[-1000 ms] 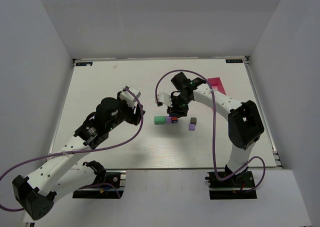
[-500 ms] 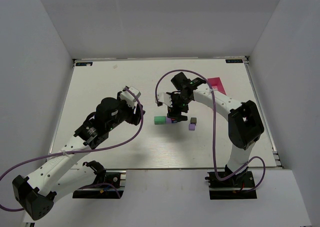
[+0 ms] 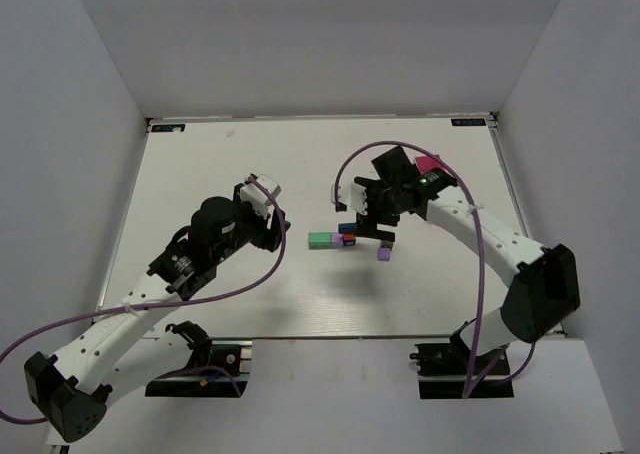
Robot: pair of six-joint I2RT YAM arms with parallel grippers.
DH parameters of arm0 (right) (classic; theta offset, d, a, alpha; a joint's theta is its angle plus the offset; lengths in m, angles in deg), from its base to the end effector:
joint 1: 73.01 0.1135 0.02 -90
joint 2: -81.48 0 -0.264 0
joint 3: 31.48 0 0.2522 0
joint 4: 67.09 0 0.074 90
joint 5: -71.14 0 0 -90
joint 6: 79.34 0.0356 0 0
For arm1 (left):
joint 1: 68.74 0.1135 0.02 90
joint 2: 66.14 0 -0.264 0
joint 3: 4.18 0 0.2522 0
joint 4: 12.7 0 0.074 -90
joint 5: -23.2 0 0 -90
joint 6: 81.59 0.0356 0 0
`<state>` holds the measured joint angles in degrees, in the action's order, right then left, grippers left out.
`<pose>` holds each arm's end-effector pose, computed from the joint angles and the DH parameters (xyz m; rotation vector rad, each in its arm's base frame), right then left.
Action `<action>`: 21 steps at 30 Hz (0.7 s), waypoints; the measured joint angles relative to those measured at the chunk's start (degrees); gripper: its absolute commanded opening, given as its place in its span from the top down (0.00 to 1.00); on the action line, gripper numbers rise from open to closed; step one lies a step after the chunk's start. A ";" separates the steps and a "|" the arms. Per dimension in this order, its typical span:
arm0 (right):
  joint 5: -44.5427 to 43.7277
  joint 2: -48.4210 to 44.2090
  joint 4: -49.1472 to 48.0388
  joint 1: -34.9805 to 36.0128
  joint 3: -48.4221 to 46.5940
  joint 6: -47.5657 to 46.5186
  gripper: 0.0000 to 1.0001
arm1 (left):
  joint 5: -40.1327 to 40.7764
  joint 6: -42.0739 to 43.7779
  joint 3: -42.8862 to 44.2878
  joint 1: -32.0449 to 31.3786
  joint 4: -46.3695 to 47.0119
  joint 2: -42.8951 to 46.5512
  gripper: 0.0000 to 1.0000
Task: Build the wood block tower
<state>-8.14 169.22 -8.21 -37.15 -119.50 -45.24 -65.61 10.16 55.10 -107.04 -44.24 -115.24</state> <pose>0.2543 0.1920 0.2855 -1.8912 1.7396 0.1117 0.1554 -0.1218 0.3177 0.6597 1.8508 -0.4012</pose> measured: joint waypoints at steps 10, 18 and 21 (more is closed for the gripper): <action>-0.92 -13.42 -8.17 -4.39 16.26 0.46 0.48 | -1.36 0.28 -0.17 0.00 0.35 -0.15 0.53; 4.17 -9.31 -9.53 -12.66 18.08 -2.21 0.66 | -3.69 1.03 -0.17 0.02 0.15 -3.56 0.66; 6.86 -7.76 -9.75 -15.85 18.08 -5.18 0.48 | -4.04 1.25 -0.17 0.02 -0.28 -4.42 0.46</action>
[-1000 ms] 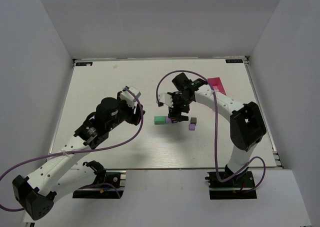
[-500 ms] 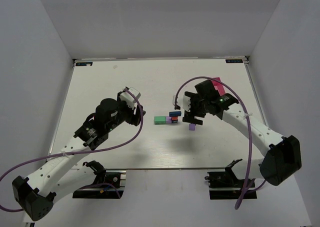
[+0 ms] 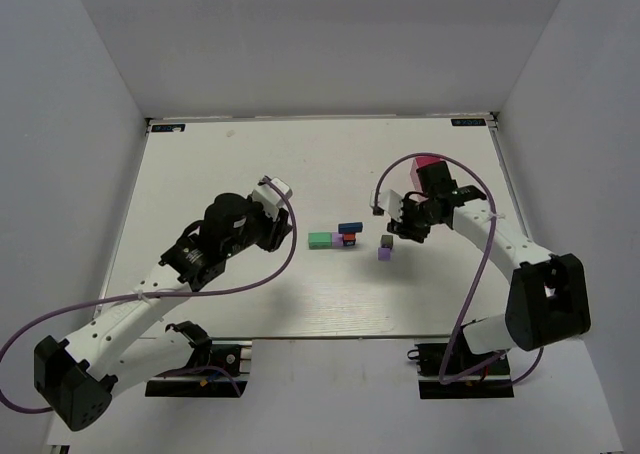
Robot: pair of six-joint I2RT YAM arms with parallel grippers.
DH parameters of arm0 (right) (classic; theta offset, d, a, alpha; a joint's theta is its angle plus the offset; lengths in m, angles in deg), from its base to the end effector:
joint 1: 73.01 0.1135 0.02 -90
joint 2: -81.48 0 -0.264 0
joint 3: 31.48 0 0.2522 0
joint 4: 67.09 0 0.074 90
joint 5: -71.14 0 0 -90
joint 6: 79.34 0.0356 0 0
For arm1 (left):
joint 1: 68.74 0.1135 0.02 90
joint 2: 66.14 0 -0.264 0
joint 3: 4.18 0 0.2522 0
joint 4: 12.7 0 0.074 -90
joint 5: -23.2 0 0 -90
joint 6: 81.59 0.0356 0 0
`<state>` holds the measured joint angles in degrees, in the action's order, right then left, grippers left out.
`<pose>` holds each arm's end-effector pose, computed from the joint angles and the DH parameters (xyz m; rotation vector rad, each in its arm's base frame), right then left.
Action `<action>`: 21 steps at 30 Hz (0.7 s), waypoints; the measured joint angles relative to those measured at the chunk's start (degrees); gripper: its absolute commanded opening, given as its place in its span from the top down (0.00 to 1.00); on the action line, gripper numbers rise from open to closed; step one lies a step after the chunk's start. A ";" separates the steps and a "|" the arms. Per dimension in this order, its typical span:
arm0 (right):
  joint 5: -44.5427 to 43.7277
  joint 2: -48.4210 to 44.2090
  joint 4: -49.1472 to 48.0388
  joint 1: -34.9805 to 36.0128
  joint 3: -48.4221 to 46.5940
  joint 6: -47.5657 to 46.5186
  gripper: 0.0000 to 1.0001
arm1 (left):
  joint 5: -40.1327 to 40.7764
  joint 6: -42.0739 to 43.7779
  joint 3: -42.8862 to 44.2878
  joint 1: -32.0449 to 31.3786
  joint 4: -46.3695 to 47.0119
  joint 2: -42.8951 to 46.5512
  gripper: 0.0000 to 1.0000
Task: Build the wood block tower
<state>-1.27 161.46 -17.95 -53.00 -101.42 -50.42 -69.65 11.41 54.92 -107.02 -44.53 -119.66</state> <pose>0.2573 0.1051 0.2368 -1.7279 1.8538 0.1220 0.1656 -0.1329 0.3018 0.7545 1.9129 -0.4362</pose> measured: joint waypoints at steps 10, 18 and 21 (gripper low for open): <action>6.82 7.93 0.20 -3.54 -0.15 -9.25 0.31 | -0.90 -0.26 0.00 0.09 -0.98 0.09 0.45; 7.54 11.74 -0.04 -3.45 -1.27 -10.82 0.22 | -1.27 -0.26 0.00 0.09 -1.03 0.81 0.45; 7.96 12.59 -0.15 -3.45 -1.49 -10.93 0.25 | -1.27 -0.26 0.00 0.09 -1.07 0.81 0.45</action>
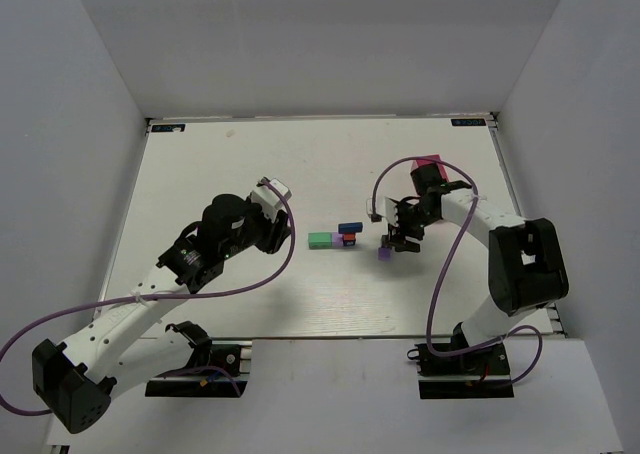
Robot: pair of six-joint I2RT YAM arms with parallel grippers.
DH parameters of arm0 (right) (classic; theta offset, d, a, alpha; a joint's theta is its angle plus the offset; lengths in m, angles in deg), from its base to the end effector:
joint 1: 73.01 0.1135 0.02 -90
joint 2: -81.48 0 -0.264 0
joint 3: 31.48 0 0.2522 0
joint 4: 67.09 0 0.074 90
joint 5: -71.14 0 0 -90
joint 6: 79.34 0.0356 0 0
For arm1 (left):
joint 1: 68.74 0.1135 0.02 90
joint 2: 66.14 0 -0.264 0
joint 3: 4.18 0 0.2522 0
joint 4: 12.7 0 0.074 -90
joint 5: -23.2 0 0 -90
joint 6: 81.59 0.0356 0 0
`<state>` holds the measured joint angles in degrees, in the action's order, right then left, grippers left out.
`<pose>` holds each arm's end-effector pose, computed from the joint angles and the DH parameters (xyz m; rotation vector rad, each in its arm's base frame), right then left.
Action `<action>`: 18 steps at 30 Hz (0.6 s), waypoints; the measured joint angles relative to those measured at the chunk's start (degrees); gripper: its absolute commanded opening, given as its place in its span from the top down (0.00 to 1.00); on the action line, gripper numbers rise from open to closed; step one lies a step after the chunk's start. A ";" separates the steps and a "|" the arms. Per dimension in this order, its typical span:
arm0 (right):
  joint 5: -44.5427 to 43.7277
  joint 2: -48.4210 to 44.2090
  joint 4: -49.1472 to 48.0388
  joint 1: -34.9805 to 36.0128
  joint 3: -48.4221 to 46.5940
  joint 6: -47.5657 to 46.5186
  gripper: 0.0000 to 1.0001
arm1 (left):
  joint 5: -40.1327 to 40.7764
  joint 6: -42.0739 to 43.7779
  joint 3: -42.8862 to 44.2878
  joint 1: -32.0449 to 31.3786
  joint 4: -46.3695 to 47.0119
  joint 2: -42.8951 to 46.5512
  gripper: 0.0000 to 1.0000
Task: Build the wood block tower
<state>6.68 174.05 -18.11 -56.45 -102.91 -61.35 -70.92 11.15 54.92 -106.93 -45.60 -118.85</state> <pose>0.2862 0.1011 0.1865 -1.9003 1.7995 0.3114 0.1624 -0.1310 0.3027 0.7643 1.9166 -0.4592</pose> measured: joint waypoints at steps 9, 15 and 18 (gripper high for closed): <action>0.59 1.25 -1.77 0.48 -0.44 0.76 0.33 | -0.02 0.00 0.00 0.00 -0.09 0.00 0.45; 0.66 1.86 -2.64 1.44 -0.68 1.49 0.37 | -0.02 0.00 0.00 0.00 -0.07 0.00 0.45; 0.59 2.49 -2.93 1.95 -0.68 1.77 0.38 | -0.02 0.00 0.02 0.00 -0.07 0.00 0.45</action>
<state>7.27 176.55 -21.04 -54.51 -103.58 -59.58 -70.94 11.15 54.95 -106.93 -45.66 -118.85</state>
